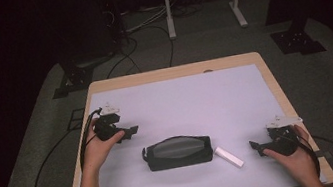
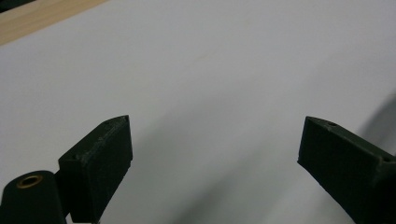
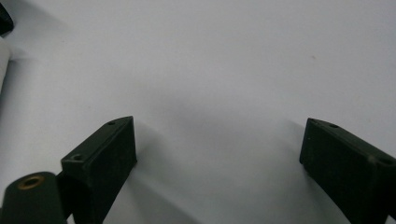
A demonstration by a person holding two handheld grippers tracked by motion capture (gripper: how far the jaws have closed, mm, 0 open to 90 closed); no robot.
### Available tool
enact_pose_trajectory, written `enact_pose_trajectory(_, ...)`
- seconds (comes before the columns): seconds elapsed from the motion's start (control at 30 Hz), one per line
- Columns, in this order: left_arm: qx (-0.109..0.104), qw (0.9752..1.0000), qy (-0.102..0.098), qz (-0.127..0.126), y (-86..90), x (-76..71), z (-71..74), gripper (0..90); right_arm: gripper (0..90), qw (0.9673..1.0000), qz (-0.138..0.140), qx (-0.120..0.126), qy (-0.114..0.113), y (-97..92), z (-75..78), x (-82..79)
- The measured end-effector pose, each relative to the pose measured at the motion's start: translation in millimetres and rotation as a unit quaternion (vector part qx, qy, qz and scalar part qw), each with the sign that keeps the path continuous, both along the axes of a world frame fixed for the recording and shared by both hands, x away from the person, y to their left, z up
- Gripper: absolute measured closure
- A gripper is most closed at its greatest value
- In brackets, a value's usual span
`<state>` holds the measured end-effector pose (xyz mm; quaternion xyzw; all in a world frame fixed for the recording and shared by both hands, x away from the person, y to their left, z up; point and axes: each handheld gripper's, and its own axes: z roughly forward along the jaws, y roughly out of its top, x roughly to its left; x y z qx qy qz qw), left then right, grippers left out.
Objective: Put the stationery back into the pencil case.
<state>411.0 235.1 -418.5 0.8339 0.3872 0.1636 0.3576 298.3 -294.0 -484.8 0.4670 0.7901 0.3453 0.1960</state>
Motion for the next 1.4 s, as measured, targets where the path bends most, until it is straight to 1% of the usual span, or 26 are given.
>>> enact_pose_trajectory(0.03, 0.000, 1.0000, 0.000, 0.000, 0.0, 0.0, 0.0, 9.3, 9.6, 1.0000, 0.000, 0.000, 0.000, 0.0, 0.0, 0.0)
enact_pose_trajectory(0.07, 0.005, 1.0000, 0.004, 0.003, 2.5, 0.7, -1.7, 9.3, 9.6, 1.0000, 0.000, 0.000, 0.000, 0.0, 0.0, 0.1)
enact_pose_trajectory(0.1, 0.012, 0.9998, 0.011, 0.014, 5.7, 2.5, -5.5, 9.3, 9.6, 1.0000, 0.000, 0.000, 0.000, -0.1, 0.0, 0.2)
enact_pose_trajectory(0.13, 0.012, 0.9998, 0.011, 0.014, 5.7, 2.5, -5.5, 9.3, 9.6, 1.0000, 0.000, 0.000, 0.000, -0.1, 0.0, 0.2)
enact_pose_trajectory(0.2, 0.025, 0.9992, 0.017, 0.028, 8.5, 4.0, -8.9, 9.3, 9.5, 1.0000, 0.000, -0.001, 0.000, -0.1, 0.0, 0.3)
enact_pose_trajectory(0.23, 0.025, 0.9989, 0.020, 0.035, 11.9, 5.0, -12.7, 9.4, 9.5, 1.0000, 0.001, 0.000, 0.001, -0.2, 0.0, 0.4)
enact_pose_trajectory(0.27, 0.025, 0.9989, 0.020, 0.035, 11.9, 5.0, -12.7, 9.4, 9.5, 1.0000, 0.001, 0.000, 0.001, -0.2, 0.0, 0.4)
enact_pose_trajectory(0.43, 0.031, 0.9976, 0.033, 0.052, 19.2, 8.7, -23.2, 9.4, 9.6, 1.0000, 0.001, 0.000, 0.001, -0.2, 0.1, 0.3)
enact_pose_trajectory(0.53, 0.041, 0.9963, 0.038, 0.065, 22.8, 11.0, -31.5, 9.4, 10.1, 1.0000, 0.000, 0.000, 0.001, -0.1, 0.3, 0.1)
enact_pose_trajectory(0.6, 0.043, 0.9955, 0.044, 0.073, 24.3, 12.5, -36.1, 9.4, 10.8, 1.0000, 0.000, 0.000, 0.001, -0.2, 0.6, -0.2)
enact_pose_trajectory(0.67, 0.053, 0.9942, 0.052, 0.078, 26.1, 14.6, -40.7, 9.4, 12.6, 1.0000, 0.001, -0.002, 0.003, -0.1, 1.7, -0.2)
enact_pose_trajectory(0.73, 0.052, 0.9937, 0.054, 0.083, 27.2, 15.2, -45.3, 9.4, 13.8, 1.0000, 0.002, -0.003, 0.005, -0.2, 2.5, -0.3)
enact_pose_trajectory(0.83, 0.049, 0.9943, 0.048, 0.082, 28.3, 14.6, -46.9, 8.6, 22.3, 0.9999, 0.005, -0.004, 0.009, -0.5, 5.6, -1.5)
enact_pose_trajectory(0.93, 0.045, 0.9948, 0.039, 0.082, 28.6, 13.1, -49.0, 7.8, 26.7, 0.9998, 0.010, -0.006, 0.014, -0.8, 7.7, -2.7)
enact_pose_trajectory(0.97, 0.045, 0.9946, 0.035, 0.087, 28.8, 12.7, -50.4, 7.0, 27.2, 0.9998, 0.012, -0.004, 0.018, -0.8, 8.4, -3.1)
enact_pose_trajectory(1.0, 0.035, 0.9949, 0.030, 0.089, 31.2, 12.1, -52.7, 3.0, 28.0, 0.9996, 0.015, 0.000, 0.024, -0.9, 9.8, -4.0)
enact_pose_trajectory(1.03, 0.035, 0.9949, 0.030, 0.089, 31.2, 12.1, -52.7, 2.9, 28.0, 0.9996, 0.015, 0.000, 0.024, -0.9, 9.8, -4.0)
enact_pose_trajectory(1.1, 0.030, 0.9952, 0.022, 0.090, 31.9, 10.2, -54.3, 2.9, 28.6, 0.9993, 0.018, 0.004, 0.031, -0.7, 11.4, -5.2)
enact_pose_trajectory(1.17, 0.021, 0.9955, 0.007, 0.092, 33.0, 7.3, -57.1, 2.6, 29.5, 0.9993, 0.020, 0.006, 0.032, -0.6, 13.4, -6.3)
enact_pose_trajectory(1.23, 0.014, 0.9957, 0.001, 0.092, 34.2, 6.1, -58.8, 2.4, 30.3, 0.9991, 0.022, 0.008, 0.034, -0.3, 15.5, -7.4)
enact_pose_trajectory(1.3, 0.014, 0.9957, 0.000, 0.091, 34.7, 5.7, -59.2, 2.2, 31.4, 0.9991, 0.027, 0.008, 0.033, -0.2, 18.1, -8.5)
enact_pose_trajectory(1.37, 0.013, 0.9957, -0.001, 0.091, 34.6, 5.5, -59.4, 2.2, 32.9, 0.9989, 0.029, 0.012, 0.035, 0.5, 20.4, -9.9)
enact_pose_trajectory(1.4, 0.014, 0.9958, -0.001, 0.091, 34.8, 5.5, -59.4, 2.2, 34.1, 0.9985, 0.035, 0.016, 0.038, 1.7, 22.8, -11.3)
